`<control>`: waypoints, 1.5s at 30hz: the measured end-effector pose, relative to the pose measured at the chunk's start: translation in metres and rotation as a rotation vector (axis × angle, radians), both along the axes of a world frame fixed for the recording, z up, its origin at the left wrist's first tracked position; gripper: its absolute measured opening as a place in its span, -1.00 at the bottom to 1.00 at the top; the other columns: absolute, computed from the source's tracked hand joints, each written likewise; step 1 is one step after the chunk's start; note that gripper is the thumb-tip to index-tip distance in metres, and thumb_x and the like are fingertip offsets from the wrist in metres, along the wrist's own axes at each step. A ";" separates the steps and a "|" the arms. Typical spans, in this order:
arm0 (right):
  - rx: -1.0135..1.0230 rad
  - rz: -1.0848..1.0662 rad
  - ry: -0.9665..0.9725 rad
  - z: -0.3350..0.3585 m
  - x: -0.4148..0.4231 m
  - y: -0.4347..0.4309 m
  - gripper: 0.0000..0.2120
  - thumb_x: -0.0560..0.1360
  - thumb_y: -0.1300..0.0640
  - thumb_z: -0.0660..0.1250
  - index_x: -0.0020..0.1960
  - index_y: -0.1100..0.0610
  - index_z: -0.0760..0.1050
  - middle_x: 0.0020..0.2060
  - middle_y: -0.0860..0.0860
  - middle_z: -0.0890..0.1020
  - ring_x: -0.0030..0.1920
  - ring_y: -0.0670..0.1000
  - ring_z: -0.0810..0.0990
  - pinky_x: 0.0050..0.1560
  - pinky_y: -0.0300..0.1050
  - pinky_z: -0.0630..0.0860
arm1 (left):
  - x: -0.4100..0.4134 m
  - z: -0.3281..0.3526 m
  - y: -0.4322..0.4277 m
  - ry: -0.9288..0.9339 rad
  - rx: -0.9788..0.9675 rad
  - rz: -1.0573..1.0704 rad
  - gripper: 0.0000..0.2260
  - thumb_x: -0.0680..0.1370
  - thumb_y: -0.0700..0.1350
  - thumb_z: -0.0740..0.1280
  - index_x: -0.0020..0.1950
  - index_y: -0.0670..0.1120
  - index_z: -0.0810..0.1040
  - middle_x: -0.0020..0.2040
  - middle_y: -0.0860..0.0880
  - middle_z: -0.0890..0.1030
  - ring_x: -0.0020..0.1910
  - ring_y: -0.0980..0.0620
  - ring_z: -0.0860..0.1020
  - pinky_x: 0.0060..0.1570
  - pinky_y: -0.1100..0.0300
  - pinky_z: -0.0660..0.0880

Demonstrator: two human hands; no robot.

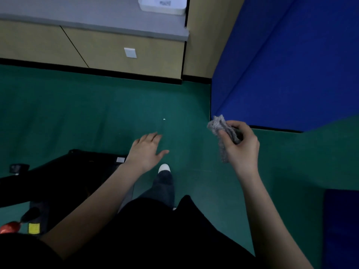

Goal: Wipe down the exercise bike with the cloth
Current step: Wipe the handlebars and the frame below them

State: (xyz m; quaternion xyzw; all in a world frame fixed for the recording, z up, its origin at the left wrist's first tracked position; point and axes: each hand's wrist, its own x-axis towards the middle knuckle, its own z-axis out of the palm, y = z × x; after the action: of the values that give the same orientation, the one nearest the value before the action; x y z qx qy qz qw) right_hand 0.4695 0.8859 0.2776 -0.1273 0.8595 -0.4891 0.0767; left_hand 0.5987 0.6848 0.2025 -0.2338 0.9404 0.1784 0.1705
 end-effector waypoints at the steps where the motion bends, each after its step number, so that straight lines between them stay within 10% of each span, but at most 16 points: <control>1: 0.027 0.026 0.017 0.000 -0.010 -0.014 -0.80 0.46 0.17 0.45 0.07 0.13 0.56 -0.04 0.02 0.62 -0.08 -0.06 0.56 -0.13 -0.47 0.41 | -0.007 -0.003 -0.011 0.005 -0.009 0.013 -0.41 0.59 0.20 0.15 0.52 -0.06 0.16 0.53 -0.04 0.19 0.50 -0.05 0.15 0.44 0.00 0.11; 21: 0.112 0.512 -0.006 -0.005 -0.165 -0.232 -0.80 0.45 0.22 0.41 0.08 0.15 0.57 -0.01 0.02 0.62 -0.01 -0.02 0.57 0.04 -0.14 0.50 | -0.070 -0.033 -0.152 -0.120 0.010 0.547 -0.39 0.57 0.26 0.13 0.52 -0.04 0.20 0.47 -0.08 0.32 0.50 -0.05 0.16 0.42 0.02 0.05; 34: -0.005 0.645 -0.023 0.000 -0.363 -0.313 -0.85 0.48 0.27 0.39 0.03 0.14 0.54 -0.17 -0.20 0.54 -0.21 -0.38 0.52 -0.25 -0.52 0.43 | -0.234 -0.016 -0.190 -0.007 -0.005 0.788 -0.49 0.58 0.21 0.16 0.45 -0.04 0.31 0.40 -0.07 0.41 0.40 -0.08 0.32 0.35 0.02 0.20; 45: 0.030 0.872 -0.075 -0.015 -0.369 -0.427 -0.79 0.46 0.27 0.40 0.09 0.14 0.54 0.01 0.05 0.60 0.00 -0.02 0.58 -0.01 -0.25 0.52 | -0.241 -0.012 -0.258 0.015 -0.004 1.006 -0.53 0.59 0.14 0.20 0.41 -0.08 0.38 0.35 -0.09 0.46 0.34 -0.11 0.39 0.26 0.01 0.31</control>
State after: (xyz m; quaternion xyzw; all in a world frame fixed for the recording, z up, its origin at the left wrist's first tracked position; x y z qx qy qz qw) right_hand 0.1003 0.4592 0.2626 -0.4594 0.7287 -0.4028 0.3091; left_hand 0.3576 0.4266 0.1908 -0.6572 0.7128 0.2386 0.0562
